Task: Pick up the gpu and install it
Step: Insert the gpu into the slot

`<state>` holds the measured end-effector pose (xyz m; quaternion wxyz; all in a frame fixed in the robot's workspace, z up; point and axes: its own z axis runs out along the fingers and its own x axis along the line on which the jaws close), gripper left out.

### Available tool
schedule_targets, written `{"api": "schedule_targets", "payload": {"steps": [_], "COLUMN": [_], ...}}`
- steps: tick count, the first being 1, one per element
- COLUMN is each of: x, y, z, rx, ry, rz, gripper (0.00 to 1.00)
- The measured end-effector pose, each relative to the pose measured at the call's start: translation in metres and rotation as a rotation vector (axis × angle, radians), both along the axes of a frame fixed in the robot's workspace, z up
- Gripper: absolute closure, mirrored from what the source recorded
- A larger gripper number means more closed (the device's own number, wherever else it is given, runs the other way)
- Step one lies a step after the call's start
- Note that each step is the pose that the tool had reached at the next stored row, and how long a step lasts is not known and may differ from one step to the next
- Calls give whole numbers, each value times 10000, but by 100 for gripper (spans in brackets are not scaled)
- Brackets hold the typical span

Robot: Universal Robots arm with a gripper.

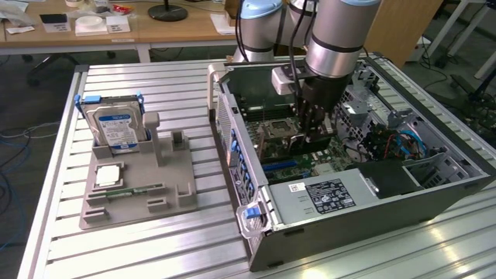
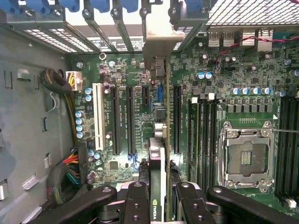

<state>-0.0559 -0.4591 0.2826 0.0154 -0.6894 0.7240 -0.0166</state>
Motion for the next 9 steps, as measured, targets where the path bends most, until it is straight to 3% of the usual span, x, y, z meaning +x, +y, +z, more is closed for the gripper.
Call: {"api": "schedule_targets", "payload": {"steps": [5, 9], "x": [-6, -42], "y": [-11, -20], "z": [0, -9], "rx": [67, 80], "ry": [0, -5], "rz": [3, 4], "gripper": [74, 74]}}
